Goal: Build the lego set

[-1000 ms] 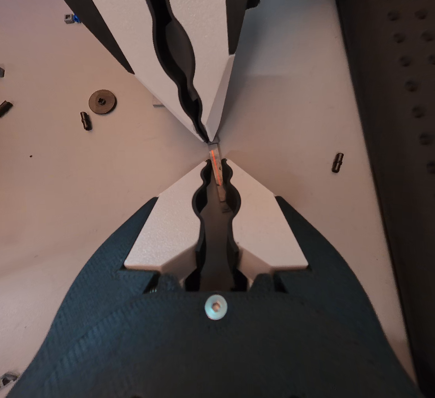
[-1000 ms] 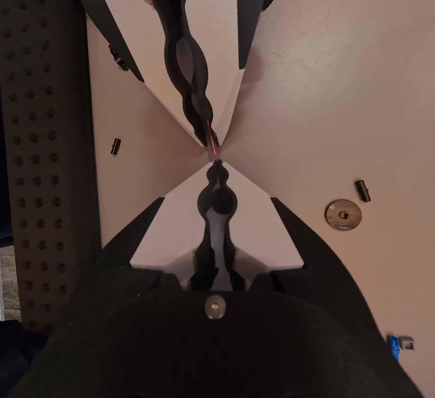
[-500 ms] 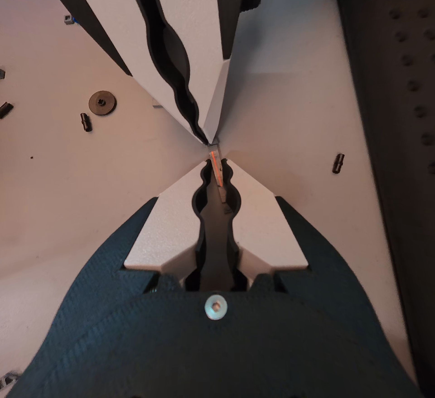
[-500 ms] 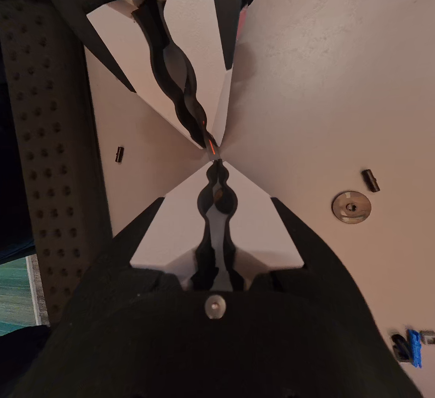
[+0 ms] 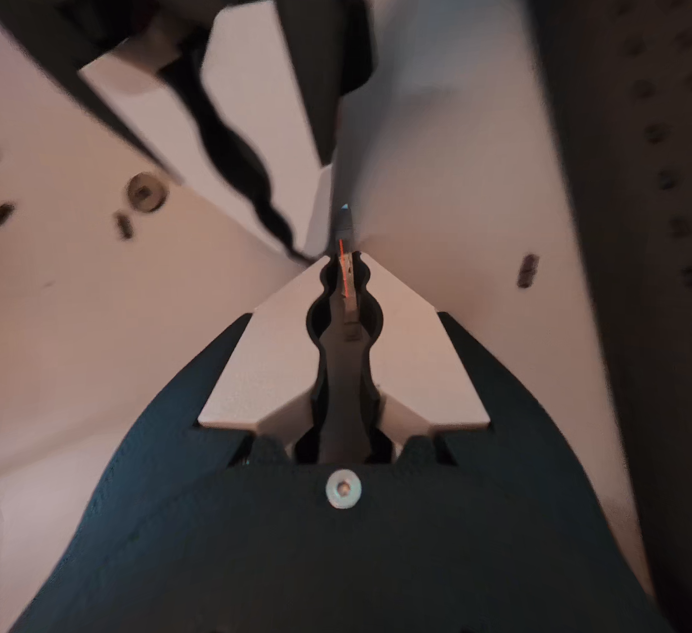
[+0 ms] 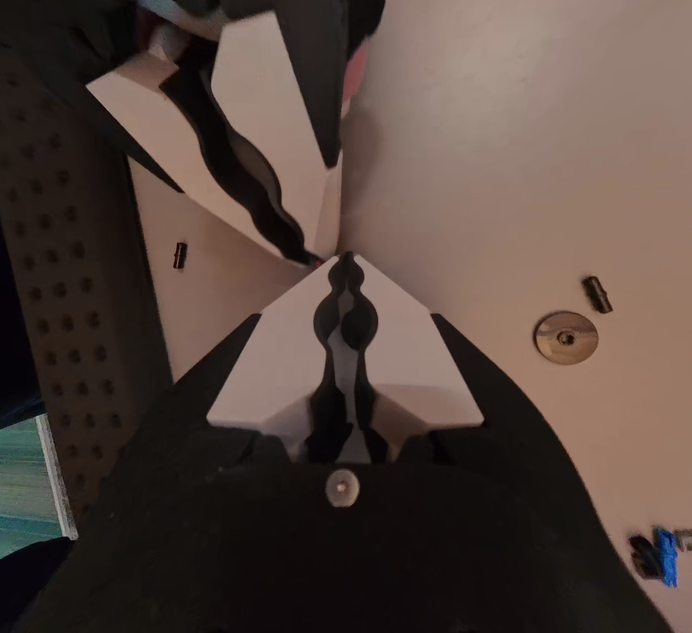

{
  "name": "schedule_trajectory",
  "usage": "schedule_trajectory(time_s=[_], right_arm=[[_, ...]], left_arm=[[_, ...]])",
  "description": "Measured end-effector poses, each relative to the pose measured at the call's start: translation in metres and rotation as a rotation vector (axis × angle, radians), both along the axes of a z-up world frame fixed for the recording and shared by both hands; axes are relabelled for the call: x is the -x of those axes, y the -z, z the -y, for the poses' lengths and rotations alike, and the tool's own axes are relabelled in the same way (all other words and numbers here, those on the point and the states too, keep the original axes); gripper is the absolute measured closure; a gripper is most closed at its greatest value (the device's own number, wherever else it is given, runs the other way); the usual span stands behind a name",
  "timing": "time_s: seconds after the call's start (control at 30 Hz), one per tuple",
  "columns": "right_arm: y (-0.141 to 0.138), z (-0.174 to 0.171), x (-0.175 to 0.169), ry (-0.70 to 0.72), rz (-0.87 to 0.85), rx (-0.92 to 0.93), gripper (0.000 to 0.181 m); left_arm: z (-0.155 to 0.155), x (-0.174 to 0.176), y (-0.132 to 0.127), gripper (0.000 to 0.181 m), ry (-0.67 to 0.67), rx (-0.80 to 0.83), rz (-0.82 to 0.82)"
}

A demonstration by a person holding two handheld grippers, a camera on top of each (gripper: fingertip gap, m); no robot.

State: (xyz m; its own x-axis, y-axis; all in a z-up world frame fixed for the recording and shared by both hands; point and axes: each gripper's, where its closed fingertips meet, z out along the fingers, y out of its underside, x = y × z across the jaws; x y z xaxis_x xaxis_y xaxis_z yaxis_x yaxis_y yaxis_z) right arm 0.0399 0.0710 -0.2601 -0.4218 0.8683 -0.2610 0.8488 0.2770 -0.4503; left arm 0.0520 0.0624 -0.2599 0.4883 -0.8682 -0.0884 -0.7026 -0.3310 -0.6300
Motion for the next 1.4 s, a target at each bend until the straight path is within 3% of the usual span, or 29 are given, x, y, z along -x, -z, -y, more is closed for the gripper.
schedule_trajectory(time_s=[0.17, 0.37, 0.6, 0.77, 0.93, 1.4], right_arm=[[-0.003, -0.005, 0.007, 0.030, -0.032, -0.001, 0.181], [-0.032, -0.026, 0.014, 0.083, -0.183, 0.009, 0.181], [-0.034, -0.032, 0.007, 0.060, -0.196, 0.033, 0.181], [-0.029, -0.020, 0.000, -0.034, -0.182, -0.001, 0.177], [-0.011, -0.015, -0.002, -0.087, -0.129, -0.064, 0.175], [-0.001, -0.015, 0.018, -0.087, -0.180, -0.197, 0.178]], left_arm=[[-0.001, 0.006, 0.000, 0.175, -0.035, 0.018, 0.031], [-0.003, 0.007, -0.001, 0.175, -0.053, 0.032, 0.051], [-0.005, 0.020, -0.007, 0.171, -0.096, 0.036, 0.084], [-0.010, 0.044, -0.021, 0.172, -0.177, 0.018, 0.139], [-0.007, 0.057, -0.016, 0.174, -0.203, 0.048, 0.110], [0.002, 0.039, -0.002, 0.181, -0.139, 0.117, 0.096]])
